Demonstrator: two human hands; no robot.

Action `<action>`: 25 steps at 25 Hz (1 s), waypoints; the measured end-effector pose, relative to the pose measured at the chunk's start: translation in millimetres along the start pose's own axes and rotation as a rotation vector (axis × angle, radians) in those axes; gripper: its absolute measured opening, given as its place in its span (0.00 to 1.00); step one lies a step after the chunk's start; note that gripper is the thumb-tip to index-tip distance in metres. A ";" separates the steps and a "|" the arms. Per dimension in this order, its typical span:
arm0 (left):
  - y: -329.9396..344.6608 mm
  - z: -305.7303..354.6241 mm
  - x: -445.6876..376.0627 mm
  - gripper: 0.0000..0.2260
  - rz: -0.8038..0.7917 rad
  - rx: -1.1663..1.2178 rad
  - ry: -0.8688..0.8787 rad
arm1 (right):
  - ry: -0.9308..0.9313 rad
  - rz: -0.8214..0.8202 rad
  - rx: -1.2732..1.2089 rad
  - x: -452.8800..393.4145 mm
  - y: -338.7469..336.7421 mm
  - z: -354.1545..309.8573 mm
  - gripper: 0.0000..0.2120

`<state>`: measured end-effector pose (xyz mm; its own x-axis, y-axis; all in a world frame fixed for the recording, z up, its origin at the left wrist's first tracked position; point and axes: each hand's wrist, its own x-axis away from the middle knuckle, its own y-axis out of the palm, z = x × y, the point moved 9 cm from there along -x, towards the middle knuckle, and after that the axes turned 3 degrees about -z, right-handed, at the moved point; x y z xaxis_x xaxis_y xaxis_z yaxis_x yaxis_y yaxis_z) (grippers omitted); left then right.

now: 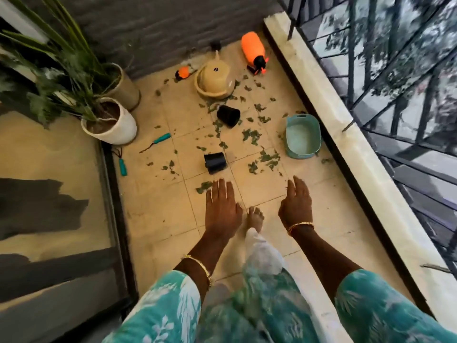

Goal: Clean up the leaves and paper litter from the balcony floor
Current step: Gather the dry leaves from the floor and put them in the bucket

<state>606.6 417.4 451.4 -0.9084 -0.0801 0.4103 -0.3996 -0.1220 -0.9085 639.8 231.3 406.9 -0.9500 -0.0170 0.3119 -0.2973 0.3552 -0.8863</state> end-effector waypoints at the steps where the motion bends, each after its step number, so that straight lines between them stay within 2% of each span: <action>1: 4.1 -1.9 -20.7 0.29 -0.017 0.005 -0.008 | 0.000 -0.025 -0.006 -22.1 8.3 -0.4 0.28; 6: 74.0 -16.0 -139.0 0.28 -0.070 0.080 -0.059 | 0.023 -0.175 -0.060 -136.8 101.2 11.1 0.27; 10: 201.2 -30.4 -255.5 0.27 -0.088 0.134 -0.042 | -0.088 -0.411 -0.021 -244.3 263.2 33.6 0.29; 12: 275.6 -39.6 -313.3 0.26 -0.056 0.130 -0.004 | -0.171 -0.477 0.047 -293.5 353.9 52.0 0.31; 14: 338.8 -50.5 -364.0 0.24 -0.036 0.145 0.038 | -0.223 -0.434 0.091 -334.5 422.5 69.2 0.34; 18: 412.9 -62.4 -436.2 0.21 0.045 0.230 0.166 | -0.336 -0.259 0.173 -383.5 494.4 81.5 0.39; 22: 429.2 -75.4 -480.6 0.16 0.257 0.311 0.267 | -0.466 -0.108 0.228 -410.1 503.5 69.7 0.42; 25: 429.3 -78.1 -501.6 0.14 0.373 0.390 0.351 | -0.471 -0.087 0.193 -427.2 502.5 79.3 0.38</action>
<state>881.1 482.4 -150.6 -0.9903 0.1336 -0.0383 -0.0347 -0.5046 -0.8627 888.7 343.0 -198.8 -0.8477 -0.4739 0.2386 -0.3471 0.1553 -0.9249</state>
